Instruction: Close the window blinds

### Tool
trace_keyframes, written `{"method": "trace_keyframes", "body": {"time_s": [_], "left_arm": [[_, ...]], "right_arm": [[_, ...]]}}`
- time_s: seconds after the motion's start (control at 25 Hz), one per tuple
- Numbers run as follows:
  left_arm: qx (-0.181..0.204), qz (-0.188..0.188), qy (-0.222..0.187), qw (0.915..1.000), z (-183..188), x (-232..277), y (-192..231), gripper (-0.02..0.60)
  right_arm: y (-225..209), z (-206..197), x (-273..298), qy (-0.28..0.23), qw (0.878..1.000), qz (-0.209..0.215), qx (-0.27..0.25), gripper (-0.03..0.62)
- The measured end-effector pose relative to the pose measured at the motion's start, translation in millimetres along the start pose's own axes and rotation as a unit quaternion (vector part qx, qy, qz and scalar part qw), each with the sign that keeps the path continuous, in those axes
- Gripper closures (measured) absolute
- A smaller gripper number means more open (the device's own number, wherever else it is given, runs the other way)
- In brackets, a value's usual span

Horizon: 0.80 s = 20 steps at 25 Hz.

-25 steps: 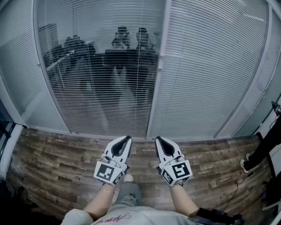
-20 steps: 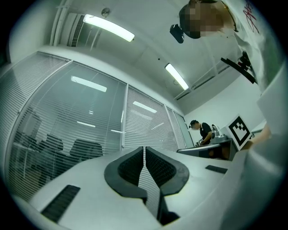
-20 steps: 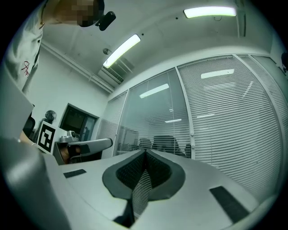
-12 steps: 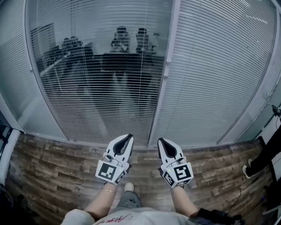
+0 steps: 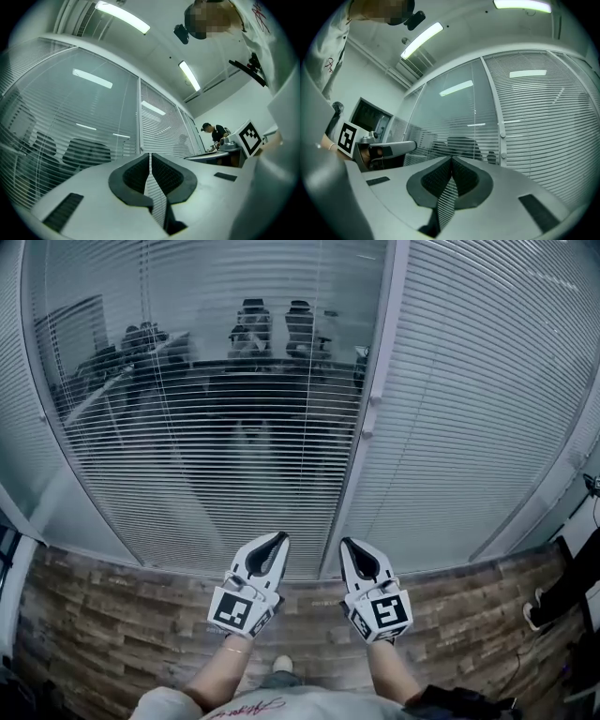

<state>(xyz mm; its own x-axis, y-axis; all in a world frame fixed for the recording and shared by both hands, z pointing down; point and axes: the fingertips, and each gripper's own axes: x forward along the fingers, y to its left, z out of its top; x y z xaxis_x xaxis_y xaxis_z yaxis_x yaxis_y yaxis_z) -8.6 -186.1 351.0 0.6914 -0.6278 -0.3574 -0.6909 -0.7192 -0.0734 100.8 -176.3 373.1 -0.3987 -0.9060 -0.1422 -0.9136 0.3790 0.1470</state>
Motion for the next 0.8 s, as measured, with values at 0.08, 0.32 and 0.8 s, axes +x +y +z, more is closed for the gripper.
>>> {"method": "trace_keyframes", "body": {"time_s": [0.08, 0.32, 0.8], "left_arm": [[0.001, -0.003, -0.002, 1.0, -2, 14, 16, 0.554], [0.007, -0.015, 0.0, 0.9999, -12, 51, 52, 0.554], [0.002, -0.01, -0.007, 0.9999, -19, 94, 65, 0.554]], "right_arm": [[-9, 2, 21, -0.004, 1.0, -0.001, -0.002, 0.586], [-31, -3, 71, 0.0, 1.0, -0.007, -0.009, 0.586], [-68, -5, 101, 0.013, 1.0, -0.001, -0.018, 0.586]]}}
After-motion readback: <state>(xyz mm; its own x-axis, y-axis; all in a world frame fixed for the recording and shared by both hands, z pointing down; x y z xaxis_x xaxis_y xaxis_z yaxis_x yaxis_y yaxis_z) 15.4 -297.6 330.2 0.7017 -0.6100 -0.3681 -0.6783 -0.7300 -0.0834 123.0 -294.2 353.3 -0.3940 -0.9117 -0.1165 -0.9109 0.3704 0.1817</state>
